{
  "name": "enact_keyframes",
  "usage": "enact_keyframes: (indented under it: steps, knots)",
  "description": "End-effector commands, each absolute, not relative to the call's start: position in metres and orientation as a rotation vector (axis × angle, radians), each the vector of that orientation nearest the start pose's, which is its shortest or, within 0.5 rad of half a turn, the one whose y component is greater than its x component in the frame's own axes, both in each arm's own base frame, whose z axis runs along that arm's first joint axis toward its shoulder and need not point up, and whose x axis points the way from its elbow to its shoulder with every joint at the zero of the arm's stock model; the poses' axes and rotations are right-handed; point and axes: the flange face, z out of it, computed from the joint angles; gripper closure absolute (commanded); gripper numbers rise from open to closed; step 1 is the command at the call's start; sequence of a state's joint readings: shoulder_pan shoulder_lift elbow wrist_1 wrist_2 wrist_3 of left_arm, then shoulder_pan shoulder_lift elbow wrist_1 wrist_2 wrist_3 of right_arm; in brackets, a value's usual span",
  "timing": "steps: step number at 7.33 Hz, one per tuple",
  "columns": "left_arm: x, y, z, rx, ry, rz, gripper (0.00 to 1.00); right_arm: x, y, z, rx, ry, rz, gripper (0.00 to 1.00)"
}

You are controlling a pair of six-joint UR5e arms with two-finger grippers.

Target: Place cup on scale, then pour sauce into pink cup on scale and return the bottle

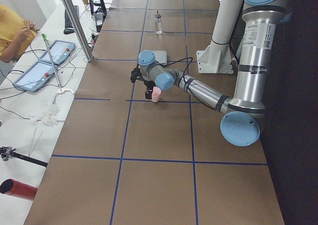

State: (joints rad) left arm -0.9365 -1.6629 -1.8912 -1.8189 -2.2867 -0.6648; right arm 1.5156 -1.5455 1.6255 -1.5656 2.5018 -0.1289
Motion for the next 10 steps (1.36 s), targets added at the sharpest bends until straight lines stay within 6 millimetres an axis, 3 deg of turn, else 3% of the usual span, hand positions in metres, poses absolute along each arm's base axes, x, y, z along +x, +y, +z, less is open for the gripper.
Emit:
enact_keyframes:
  steps: [1,5,7,8,9,10]
  knots:
    - [0.293,-0.467,0.44,0.066,0.889,0.225,0.03,0.024,-0.511,0.615,0.098,-0.93,-0.205,0.0]
    - [0.313,-0.458,0.448,0.039,0.884,0.254,0.1,0.024,-0.513,0.618,0.091,-0.93,-0.2,0.0]
    - [0.319,-0.456,0.451,0.029,0.881,0.262,0.24,0.024,-0.513,0.62,0.086,-0.93,-0.198,0.0]
    - [0.32,-0.456,0.451,0.029,0.881,0.263,0.53,0.024,-0.514,0.62,0.089,-0.93,-0.2,0.0]
    - [0.322,-0.458,0.452,0.024,0.881,0.262,0.95,0.024,-0.514,0.62,0.088,-0.93,-0.199,0.0]
    - [0.328,-0.463,0.443,0.026,0.888,0.264,1.0,0.024,-0.514,0.62,0.089,-0.93,-0.2,0.0]
